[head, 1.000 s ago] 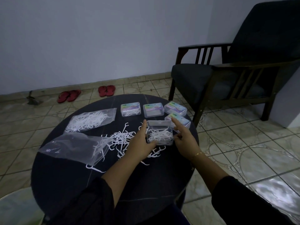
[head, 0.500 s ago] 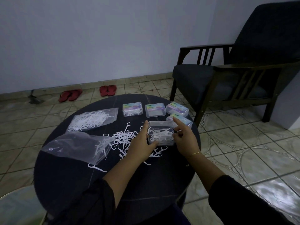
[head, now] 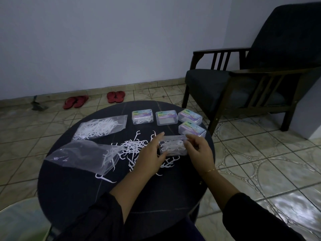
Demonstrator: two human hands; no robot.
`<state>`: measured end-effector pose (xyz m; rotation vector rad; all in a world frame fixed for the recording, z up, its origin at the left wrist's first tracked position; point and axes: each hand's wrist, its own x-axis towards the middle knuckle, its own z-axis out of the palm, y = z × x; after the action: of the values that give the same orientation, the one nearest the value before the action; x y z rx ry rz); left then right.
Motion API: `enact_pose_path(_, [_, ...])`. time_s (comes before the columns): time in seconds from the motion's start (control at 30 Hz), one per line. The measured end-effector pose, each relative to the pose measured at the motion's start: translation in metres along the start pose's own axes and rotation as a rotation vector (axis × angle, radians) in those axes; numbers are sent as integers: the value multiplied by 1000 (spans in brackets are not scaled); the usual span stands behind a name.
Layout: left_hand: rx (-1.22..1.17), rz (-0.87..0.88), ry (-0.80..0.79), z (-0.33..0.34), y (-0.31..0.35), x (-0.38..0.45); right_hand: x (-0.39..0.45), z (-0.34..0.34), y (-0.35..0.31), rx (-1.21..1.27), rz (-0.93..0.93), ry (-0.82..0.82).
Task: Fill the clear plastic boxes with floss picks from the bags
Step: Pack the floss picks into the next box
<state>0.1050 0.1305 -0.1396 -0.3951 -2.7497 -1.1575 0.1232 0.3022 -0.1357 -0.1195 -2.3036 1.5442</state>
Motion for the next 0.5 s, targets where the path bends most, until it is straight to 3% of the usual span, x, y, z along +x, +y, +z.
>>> enact_pose_path(0.23, [109, 67, 54, 1, -4, -6, -2, 0, 3, -213, -13, -100])
enact_pose_path(0.5, [258, 152, 161, 7, -12, -6, -3, 3, 4, -267, -37, -94])
